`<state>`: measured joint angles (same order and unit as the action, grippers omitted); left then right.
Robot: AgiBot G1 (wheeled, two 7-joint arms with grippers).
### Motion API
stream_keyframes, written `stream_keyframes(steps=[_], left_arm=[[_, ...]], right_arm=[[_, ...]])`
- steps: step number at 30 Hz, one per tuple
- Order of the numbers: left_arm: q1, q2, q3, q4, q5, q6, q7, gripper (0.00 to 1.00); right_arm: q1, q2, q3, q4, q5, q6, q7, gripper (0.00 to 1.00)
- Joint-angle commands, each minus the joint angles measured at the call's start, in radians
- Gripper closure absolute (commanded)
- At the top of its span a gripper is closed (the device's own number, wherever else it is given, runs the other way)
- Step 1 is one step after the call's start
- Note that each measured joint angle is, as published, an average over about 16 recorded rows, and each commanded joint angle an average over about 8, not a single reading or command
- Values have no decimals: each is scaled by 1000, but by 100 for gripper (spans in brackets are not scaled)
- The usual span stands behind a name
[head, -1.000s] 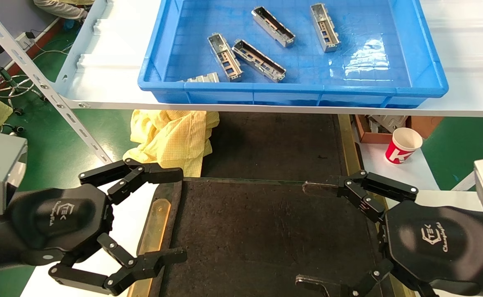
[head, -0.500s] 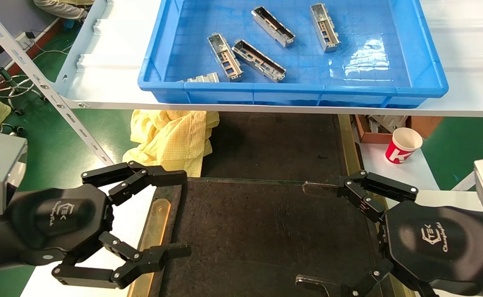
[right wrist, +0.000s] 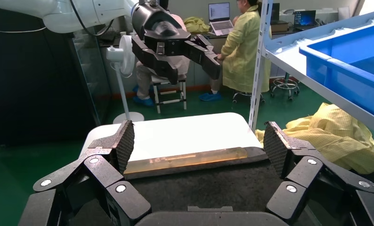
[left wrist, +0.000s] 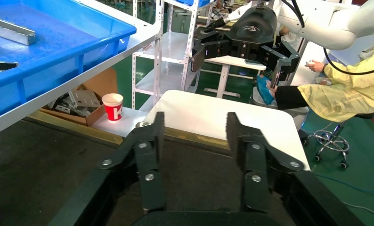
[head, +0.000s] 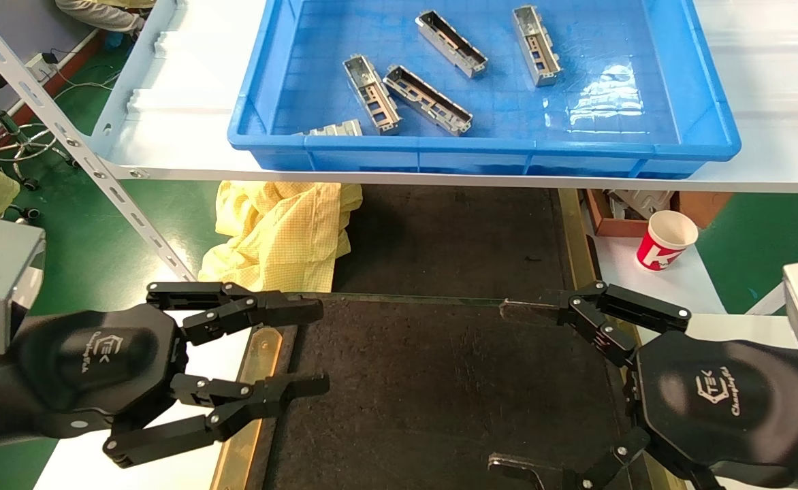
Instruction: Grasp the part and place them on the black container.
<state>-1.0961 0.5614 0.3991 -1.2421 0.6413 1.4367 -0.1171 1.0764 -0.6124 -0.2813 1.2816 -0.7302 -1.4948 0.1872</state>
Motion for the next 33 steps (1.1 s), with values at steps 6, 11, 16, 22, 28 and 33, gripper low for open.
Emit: stream_keyframes(steps=[6, 11, 16, 22, 28, 33], left_arm=[[0, 0, 0, 0, 0, 0, 0, 100], [0, 0, 0, 0, 0, 0, 0, 100], [0, 0, 0, 0, 0, 0, 0, 100], [0, 0, 0, 0, 0, 0, 0, 100], [0, 0, 0, 0, 0, 0, 0, 100], [0, 0, 0, 0, 0, 0, 0, 100]], right_arm=[[0, 0, 0, 0, 0, 0, 0, 0], [0, 0, 0, 0, 0, 0, 0, 0], [0, 0, 0, 0, 0, 0, 0, 0], [0, 0, 0, 0, 0, 0, 0, 0], [4, 1, 2, 0, -1, 2, 0, 0], [62, 0, 7, -18, -30, 30, 0, 0]])
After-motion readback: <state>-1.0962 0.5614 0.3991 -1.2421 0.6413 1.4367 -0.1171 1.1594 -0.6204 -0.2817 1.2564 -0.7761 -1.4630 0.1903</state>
